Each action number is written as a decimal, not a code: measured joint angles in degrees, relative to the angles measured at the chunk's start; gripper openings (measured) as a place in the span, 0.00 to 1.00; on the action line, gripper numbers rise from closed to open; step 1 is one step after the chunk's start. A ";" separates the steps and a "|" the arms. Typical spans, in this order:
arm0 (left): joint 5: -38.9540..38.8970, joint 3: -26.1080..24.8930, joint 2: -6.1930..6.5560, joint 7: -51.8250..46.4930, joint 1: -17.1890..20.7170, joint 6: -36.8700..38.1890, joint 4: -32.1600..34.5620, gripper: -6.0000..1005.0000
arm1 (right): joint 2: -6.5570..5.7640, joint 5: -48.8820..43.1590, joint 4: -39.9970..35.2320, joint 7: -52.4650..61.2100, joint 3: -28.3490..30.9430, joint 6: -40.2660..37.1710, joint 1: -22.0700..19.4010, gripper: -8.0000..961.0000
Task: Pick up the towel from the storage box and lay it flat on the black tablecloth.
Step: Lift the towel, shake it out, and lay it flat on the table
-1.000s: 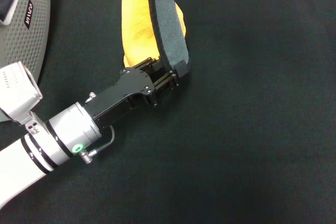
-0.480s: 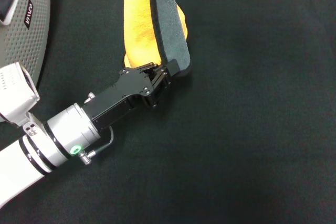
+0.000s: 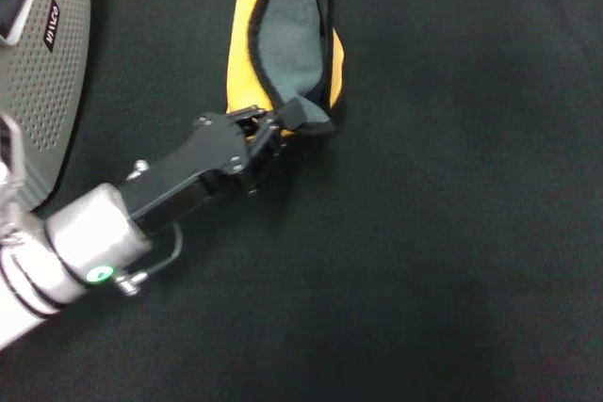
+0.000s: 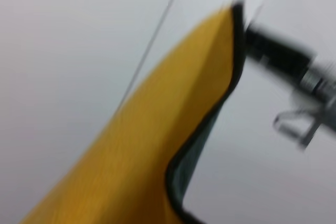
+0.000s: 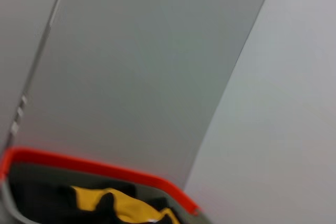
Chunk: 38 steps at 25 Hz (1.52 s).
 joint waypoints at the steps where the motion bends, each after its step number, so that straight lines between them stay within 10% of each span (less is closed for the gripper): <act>1: 0.61 0.18 0.10 -1.17 0.98 1.65 2.09 0.04 | -0.08 0.50 -0.99 1.22 0.69 -1.36 -1.65 0.02; 7: 8.24 0.64 3.15 -10.24 6.86 14.33 20.45 0.02 | 0.10 7.97 -3.38 5.35 10.26 -17.13 -12.33 0.02; 21: -3.15 15.09 18.27 -29.58 6.73 21.04 43.09 0.02 | -0.17 19.90 10.55 8.70 20.18 -50.96 -20.64 0.02; 33: -5.87 25.68 24.05 -33.92 7.49 21.27 48.49 0.02 | -0.93 21.49 31.15 9.43 27.00 -66.88 -17.57 0.02; 38: -2.16 21.53 23.43 -36.24 6.24 20.75 46.42 0.02 | -0.69 17.83 36.94 7.80 26.85 -63.89 -14.73 0.02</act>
